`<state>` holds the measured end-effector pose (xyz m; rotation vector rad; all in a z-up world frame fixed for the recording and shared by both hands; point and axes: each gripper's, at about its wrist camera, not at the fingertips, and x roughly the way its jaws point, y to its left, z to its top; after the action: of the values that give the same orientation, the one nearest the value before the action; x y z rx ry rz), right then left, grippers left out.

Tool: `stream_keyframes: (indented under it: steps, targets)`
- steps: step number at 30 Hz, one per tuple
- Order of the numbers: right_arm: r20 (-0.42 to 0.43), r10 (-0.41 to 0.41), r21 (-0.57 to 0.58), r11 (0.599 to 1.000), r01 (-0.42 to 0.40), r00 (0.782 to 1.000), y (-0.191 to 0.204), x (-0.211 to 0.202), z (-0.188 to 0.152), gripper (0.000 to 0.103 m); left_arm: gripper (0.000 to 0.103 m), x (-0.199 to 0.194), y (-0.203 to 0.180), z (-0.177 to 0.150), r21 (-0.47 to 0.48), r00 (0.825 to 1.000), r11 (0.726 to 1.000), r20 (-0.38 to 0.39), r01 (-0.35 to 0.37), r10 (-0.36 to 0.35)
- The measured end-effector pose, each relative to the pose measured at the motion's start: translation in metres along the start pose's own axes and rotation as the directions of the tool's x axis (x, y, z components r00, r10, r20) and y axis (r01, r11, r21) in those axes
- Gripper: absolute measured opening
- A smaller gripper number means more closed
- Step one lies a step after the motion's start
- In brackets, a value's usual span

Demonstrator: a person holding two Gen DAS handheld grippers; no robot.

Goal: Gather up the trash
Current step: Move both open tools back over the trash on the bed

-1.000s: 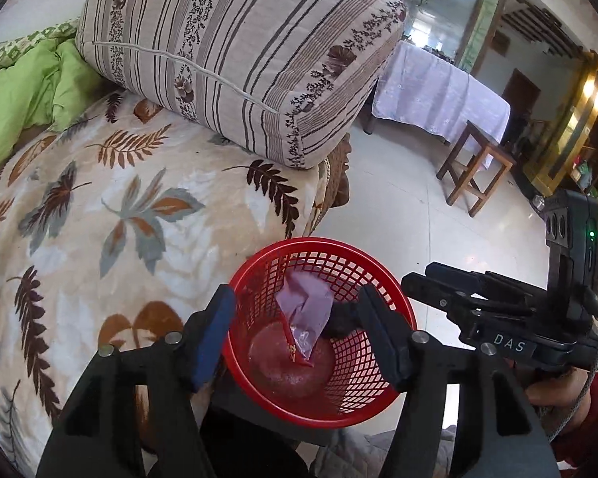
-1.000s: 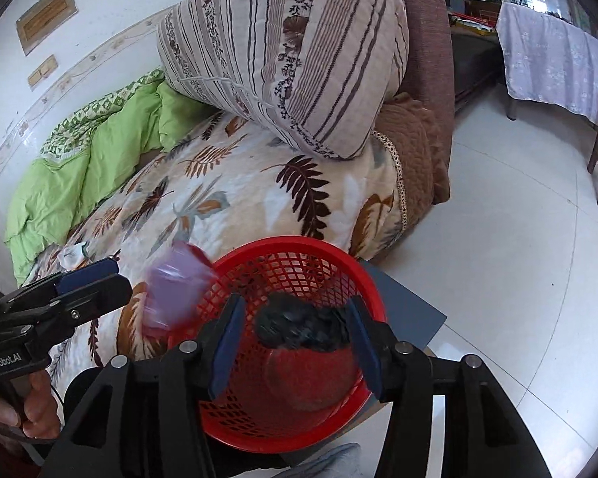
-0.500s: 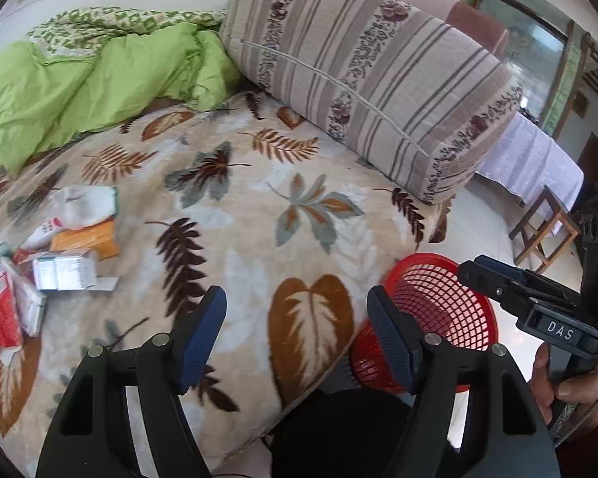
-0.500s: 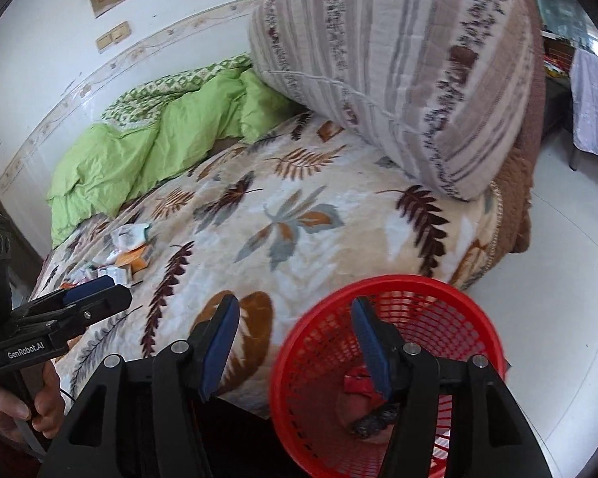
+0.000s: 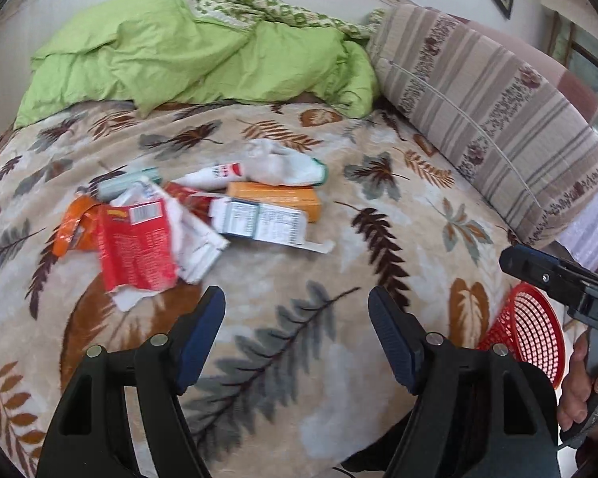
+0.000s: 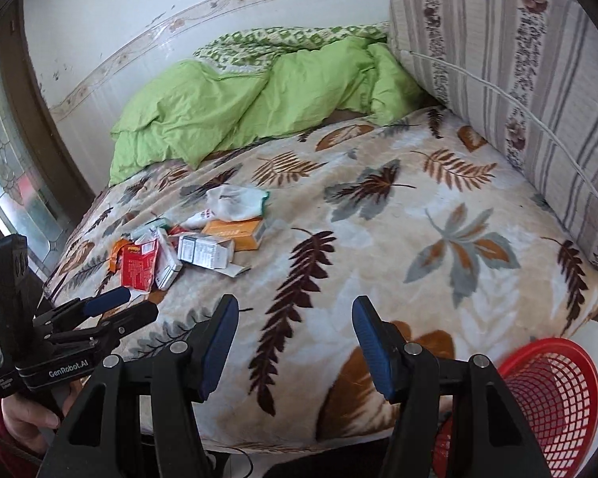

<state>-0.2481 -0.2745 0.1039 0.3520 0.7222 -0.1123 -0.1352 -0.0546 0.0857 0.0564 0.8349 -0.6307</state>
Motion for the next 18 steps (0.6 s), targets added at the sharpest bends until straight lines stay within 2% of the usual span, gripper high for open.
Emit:
stream_keyframes:
  steps: [3,5,7,8,9,12,16,18]
  targets:
    - [-0.021,0.026,-0.058,0.998,-0.027,0.999,0.027,0.025,0.006,0.064,0.073,-0.003,0.045,0.004,-0.069,0.994,0.992,0.025,-0.105,0.107]
    - [-0.038,0.048,-0.078,0.996,-0.051,0.998,0.043,0.047,0.011,0.065,0.073,-0.005,0.072,0.006,-0.091,0.976,0.974,0.048,-0.207,0.212]
    - [-0.039,0.063,-0.09,0.994,-0.066,0.997,0.053,0.064,0.016,0.064,0.073,0.001,0.098,0.008,-0.137,0.964,0.957,0.027,-0.257,0.263]
    - [-0.04,0.062,-0.095,0.993,-0.066,0.997,0.058,0.072,0.017,0.065,0.073,0.005,0.113,0.009,-0.183,0.967,0.951,0.005,-0.249,0.254]
    - [-0.041,0.067,-0.096,0.993,-0.071,0.997,0.062,0.079,0.016,0.065,0.073,0.011,0.13,0.01,-0.243,0.977,0.947,-0.018,-0.212,0.214]
    - [-0.058,0.098,-0.101,0.989,-0.104,0.993,0.069,0.092,0.011,0.065,0.073,0.032,0.151,0.012,-0.347,0.989,0.926,-0.068,-0.149,0.133]
    - [-0.098,0.124,-0.082,0.988,-0.132,0.987,0.067,0.104,0.01,0.065,0.061,0.061,0.151,0.016,-0.372,0.991,0.923,-0.117,-0.099,0.059]
    - [-0.094,0.12,-0.085,0.988,-0.128,0.988,0.066,0.106,0.012,0.065,0.056,0.07,0.146,0.022,-0.362,0.991,0.926,-0.116,-0.103,0.065]
